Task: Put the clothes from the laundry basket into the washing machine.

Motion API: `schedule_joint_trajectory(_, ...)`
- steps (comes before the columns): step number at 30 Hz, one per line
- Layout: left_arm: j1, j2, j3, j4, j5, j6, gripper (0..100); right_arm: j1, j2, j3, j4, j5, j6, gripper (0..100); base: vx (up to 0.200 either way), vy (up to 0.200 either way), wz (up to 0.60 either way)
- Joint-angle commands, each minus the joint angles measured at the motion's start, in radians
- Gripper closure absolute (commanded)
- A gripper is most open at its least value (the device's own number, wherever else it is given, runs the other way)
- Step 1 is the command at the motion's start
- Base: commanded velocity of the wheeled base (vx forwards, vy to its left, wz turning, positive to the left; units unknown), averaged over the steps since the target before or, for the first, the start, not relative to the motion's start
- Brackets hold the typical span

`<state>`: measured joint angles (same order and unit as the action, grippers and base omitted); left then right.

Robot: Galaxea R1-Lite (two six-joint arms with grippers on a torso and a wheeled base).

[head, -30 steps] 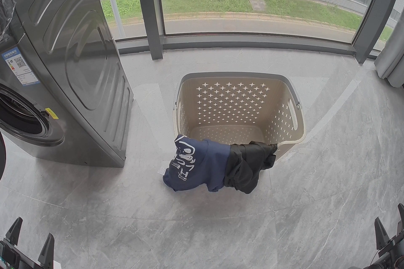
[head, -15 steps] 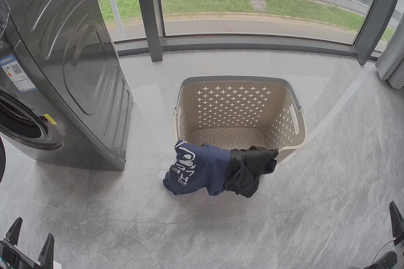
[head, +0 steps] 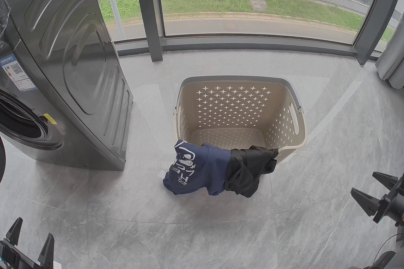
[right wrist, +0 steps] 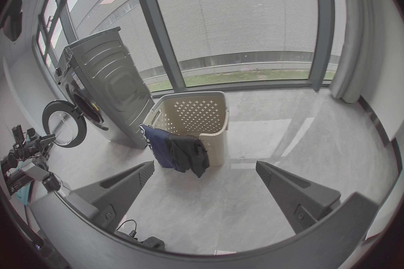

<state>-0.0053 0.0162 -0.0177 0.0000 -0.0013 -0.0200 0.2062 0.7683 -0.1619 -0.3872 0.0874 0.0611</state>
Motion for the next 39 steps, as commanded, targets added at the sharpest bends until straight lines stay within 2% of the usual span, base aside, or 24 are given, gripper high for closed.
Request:
schedule_joint_trajectory(1,-0.001,-0.015,0.018,0.0,0.0,-0.008,0,0.125,0.456,0.019,-0.285,0.008,0.014,0,0.0,0.0,0.0)
schedule_joint_trajectory(6,-0.001,-0.015,0.018,0.0,0.0,-0.008,0,0.156,0.588,0.007,-0.377,0.006,0.045,0,0.0,0.0,0.0)
schedule_joint_trajectory(12,-0.001,-0.015,0.018,0.002,0.001,-0.009,0,0.162,0.674,-0.033,-0.42,0.006,0.045,0,0.0,0.0,0.0)
schedule_joint_trajectory(16,-0.001,-0.015,0.018,0.002,0.0,-0.009,0,0.202,0.753,-0.034,-0.487,0.003,0.051,0,0.0,0.0,0.0)
schedule_joint_trajectory(19,-0.001,-0.015,0.016,0.002,0.0,-0.008,0,0.223,0.781,-0.033,-0.521,-0.023,0.072,0,0.0,0.0,0.0)
schedule_joint_trajectory(20,-0.001,-0.015,0.016,0.002,0.0,-0.008,0,0.259,0.813,-0.033,-0.555,-0.058,0.098,0,0.0,0.0,0.0)
schedule_joint_trajectory(22,-0.001,-0.015,0.018,0.002,0.0,-0.008,0,0.292,0.841,-0.031,-0.598,-0.092,0.129,0,0.0,0.0,0.0)
schedule_joint_trajectory(25,-0.001,-0.015,0.016,0.002,0.001,-0.009,0,0.325,0.891,-0.033,-0.644,-0.117,0.158,0,0.0,0.0,0.0)
schedule_joint_trajectory(33,-0.001,-0.015,0.016,0.002,0.001,-0.009,0,0.345,1.03,-0.057,-0.779,-0.16,0.16,0,0.0,0.0,0.0)
schedule_joint_trajectory(36,-0.001,-0.015,0.018,0.002,0.001,-0.009,0,0.348,1.106,-0.097,-0.858,-0.189,0.154,0,0.0,0.0,0.0)
schedule_joint_trajectory(39,-0.001,-0.015,0.018,0.002,0.001,-0.009,0,0.36,1.157,-0.136,-0.888,-0.193,0.154,0,0.0,0.0,0.0)
